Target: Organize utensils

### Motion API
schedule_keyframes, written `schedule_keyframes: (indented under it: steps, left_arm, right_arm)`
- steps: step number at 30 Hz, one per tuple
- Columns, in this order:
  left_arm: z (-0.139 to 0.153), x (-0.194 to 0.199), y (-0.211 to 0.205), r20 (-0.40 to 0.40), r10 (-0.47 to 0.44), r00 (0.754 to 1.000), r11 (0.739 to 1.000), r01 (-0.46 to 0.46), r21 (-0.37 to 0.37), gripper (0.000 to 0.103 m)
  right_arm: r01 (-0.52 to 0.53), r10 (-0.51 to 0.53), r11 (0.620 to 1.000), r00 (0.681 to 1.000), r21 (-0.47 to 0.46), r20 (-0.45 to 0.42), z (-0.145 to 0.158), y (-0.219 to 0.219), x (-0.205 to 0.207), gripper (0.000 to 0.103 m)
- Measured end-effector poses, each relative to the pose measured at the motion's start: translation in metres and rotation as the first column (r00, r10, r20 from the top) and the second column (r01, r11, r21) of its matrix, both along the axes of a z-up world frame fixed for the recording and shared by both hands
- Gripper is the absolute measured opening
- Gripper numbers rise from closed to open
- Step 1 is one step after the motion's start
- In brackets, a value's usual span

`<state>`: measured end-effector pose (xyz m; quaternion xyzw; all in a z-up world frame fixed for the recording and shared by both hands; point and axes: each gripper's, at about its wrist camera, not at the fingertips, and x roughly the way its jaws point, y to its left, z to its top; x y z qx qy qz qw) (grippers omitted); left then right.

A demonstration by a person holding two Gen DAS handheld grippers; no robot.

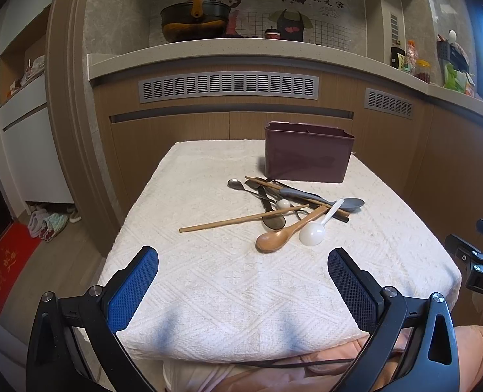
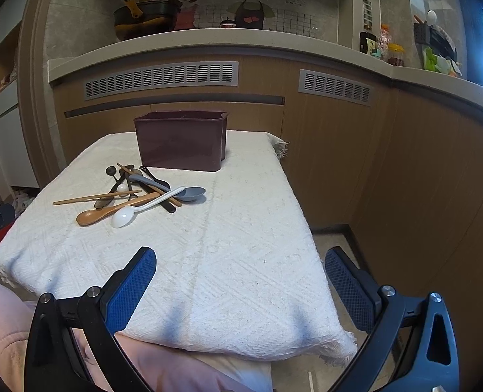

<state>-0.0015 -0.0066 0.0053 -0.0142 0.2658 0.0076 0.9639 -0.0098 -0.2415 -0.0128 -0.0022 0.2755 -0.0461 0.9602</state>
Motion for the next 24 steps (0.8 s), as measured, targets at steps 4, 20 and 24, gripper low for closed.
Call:
schedule_keyframes:
  steps: [4, 20, 24]
  left_arm:
    - [-0.0003, 0.0, -0.0002, 0.0, -0.001, 1.0, 1.0, 0.001, 0.001, 0.103]
    - [-0.0011, 0.0011, -0.0023, -0.001, -0.002, 1.0, 1.0, 0.002, 0.005, 0.103]
    - [-0.0012, 0.001, -0.0023, -0.001, -0.002, 1.0, 1.0, 0.002, 0.005, 0.103]
  right_arm:
    - [0.001, -0.001, 1.0, 1.0, 0.0, 0.001, -0.0003, -0.0002, -0.0004, 0.103]
    - [0.007, -0.007, 1.0, 1.0, -0.001, 0.003, -0.0006, -0.0025, -0.0019, 0.103]
    - [0.008, -0.008, 1.0, 1.0, 0.0, 0.003, -0.0002, -0.0029, -0.0032, 0.103]
